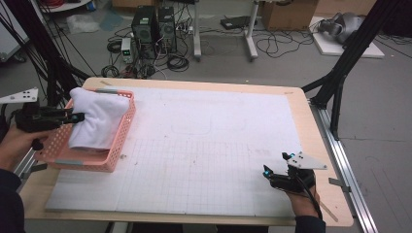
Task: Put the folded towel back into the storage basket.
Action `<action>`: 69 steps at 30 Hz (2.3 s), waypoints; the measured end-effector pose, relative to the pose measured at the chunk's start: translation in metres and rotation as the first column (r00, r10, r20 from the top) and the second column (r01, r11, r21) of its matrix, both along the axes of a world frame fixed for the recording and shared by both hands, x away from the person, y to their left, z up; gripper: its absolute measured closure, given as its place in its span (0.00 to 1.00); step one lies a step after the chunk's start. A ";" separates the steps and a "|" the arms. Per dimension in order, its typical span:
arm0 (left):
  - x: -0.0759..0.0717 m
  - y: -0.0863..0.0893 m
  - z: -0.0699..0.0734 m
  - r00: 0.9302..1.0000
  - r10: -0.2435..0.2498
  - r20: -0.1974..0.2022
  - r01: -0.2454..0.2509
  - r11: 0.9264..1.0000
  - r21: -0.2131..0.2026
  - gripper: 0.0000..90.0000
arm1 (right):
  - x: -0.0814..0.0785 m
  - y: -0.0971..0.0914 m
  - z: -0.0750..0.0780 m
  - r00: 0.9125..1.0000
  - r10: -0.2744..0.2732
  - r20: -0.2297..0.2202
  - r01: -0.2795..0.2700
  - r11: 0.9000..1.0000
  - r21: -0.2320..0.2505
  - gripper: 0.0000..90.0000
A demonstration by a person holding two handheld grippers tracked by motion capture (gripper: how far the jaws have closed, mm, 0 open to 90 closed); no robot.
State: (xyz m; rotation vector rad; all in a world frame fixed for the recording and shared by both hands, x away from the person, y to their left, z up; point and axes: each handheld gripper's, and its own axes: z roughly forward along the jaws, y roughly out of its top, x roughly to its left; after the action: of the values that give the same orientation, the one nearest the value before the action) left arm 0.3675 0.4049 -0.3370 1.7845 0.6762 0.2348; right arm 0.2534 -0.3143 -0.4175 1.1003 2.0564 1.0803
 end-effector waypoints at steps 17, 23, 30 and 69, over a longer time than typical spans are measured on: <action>0.024 0.022 -0.031 0.886 0.407 -0.223 -0.355 0.904 0.239 0.52 | -0.002 -0.002 0.001 1.000 0.000 0.001 0.000 1.000 0.001 0.20; 0.013 0.021 -0.017 0.791 0.609 -0.059 -0.569 0.768 0.293 0.37 | -0.002 -0.001 0.000 1.000 -0.001 -0.005 0.001 1.000 0.000 0.20; 0.014 -0.013 -0.027 0.827 0.557 -0.071 -0.501 0.789 0.354 0.46 | -0.001 0.000 0.001 1.000 0.006 0.000 -0.006 1.000 -0.008 0.20; -0.019 -0.087 -0.018 0.893 0.438 0.102 -0.430 0.898 -0.088 0.19 | -0.003 0.001 0.006 1.000 0.015 0.020 -0.015 1.000 0.011 0.20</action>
State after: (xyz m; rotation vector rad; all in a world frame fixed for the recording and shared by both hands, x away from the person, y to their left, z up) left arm 0.3488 0.3174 -0.3554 1.5258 0.9822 0.6119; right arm 0.2509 -0.3130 -0.4115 1.0767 2.0483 1.1066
